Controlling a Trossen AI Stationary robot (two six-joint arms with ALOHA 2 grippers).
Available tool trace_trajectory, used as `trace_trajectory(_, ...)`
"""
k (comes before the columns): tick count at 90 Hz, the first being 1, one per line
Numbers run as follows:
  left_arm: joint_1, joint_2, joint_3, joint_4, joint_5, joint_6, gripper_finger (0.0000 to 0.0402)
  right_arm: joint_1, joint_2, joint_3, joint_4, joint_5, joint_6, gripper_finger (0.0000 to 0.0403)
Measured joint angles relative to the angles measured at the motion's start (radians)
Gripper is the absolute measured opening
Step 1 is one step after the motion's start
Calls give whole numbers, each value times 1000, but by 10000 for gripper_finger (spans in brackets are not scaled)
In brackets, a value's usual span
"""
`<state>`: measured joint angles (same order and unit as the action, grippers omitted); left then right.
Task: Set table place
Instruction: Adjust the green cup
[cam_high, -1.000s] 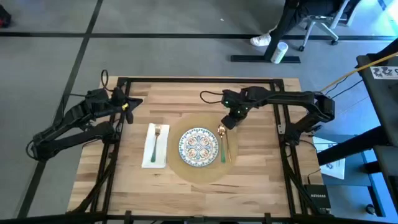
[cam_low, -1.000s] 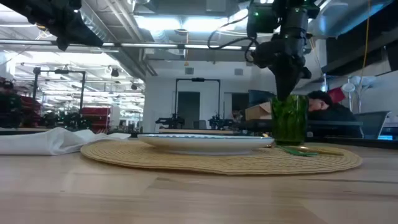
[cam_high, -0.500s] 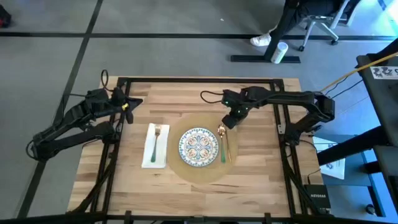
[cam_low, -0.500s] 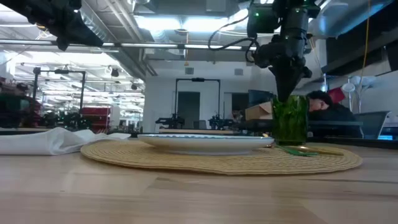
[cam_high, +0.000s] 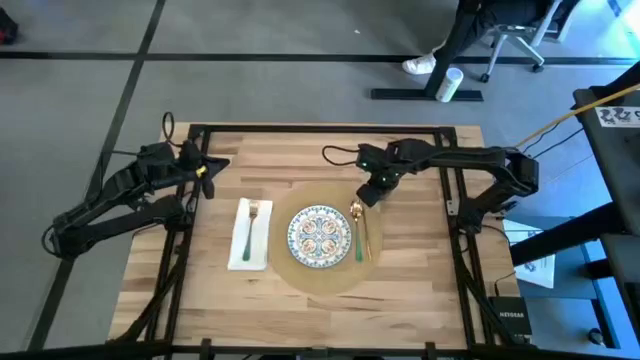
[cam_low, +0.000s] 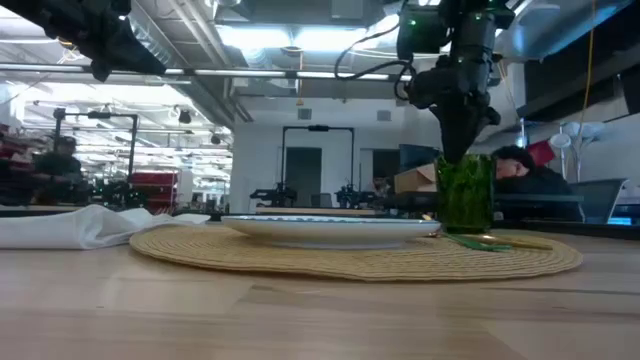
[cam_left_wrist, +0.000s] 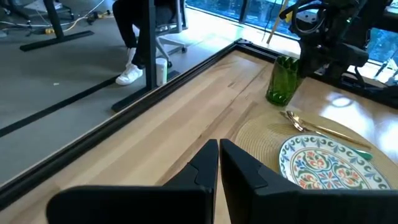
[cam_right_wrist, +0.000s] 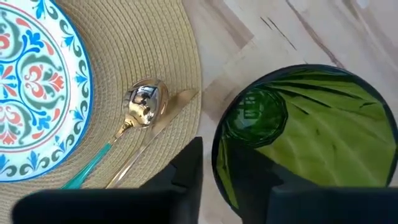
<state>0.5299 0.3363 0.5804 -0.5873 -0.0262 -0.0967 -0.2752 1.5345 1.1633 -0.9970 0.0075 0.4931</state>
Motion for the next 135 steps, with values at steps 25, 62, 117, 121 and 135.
trace_trajectory(25,0,0,0,0,0,0,0,0,0,1,6,31,0,81)
trace_trajectory(62,0,0,0,0,0,0,0,19,-2,105,41,-96,33,81)
trace_trajectory(117,0,0,-1,0,0,0,0,252,188,37,117,94,392,4)
trace_trajectory(121,0,0,-1,0,0,0,0,251,200,37,117,104,411,7)
trace_trajectory(135,0,0,-1,0,0,0,0,251,224,37,107,141,449,2)
